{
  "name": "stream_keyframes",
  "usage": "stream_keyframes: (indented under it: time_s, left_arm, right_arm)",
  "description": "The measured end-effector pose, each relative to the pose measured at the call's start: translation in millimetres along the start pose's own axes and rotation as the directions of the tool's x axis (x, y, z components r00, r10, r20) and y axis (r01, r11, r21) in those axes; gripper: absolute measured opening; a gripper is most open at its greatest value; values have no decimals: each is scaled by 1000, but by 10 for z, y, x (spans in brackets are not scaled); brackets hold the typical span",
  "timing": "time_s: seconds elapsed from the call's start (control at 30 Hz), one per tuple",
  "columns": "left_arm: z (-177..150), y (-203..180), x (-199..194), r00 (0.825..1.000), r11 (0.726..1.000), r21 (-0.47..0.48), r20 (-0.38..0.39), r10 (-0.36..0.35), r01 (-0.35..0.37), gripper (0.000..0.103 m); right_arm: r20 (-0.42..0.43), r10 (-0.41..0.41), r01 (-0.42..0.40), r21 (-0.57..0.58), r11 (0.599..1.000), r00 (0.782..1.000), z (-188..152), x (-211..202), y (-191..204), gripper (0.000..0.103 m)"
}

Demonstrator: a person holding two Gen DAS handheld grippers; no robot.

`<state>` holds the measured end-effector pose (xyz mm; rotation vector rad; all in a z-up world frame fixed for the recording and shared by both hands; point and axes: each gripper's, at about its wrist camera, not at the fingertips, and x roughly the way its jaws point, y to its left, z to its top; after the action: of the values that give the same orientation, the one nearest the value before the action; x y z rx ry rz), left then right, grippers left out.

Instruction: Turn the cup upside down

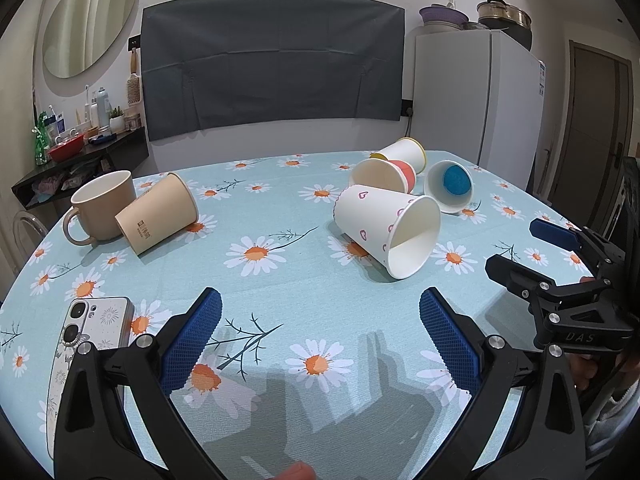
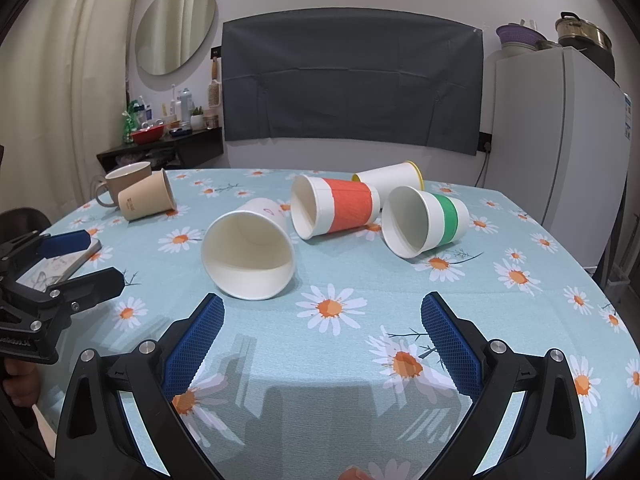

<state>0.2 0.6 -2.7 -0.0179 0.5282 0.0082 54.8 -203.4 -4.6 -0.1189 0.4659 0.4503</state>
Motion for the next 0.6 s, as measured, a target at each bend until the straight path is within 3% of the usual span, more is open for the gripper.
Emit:
stream_keyframes:
  time_s: [0.6]
  left_arm:
    - [-2,-23,4,1000,1000,11,-5,4,-4,97]
  right_arm:
    - [0,1,-1,1,1000,1000,4,-4,-8,95]
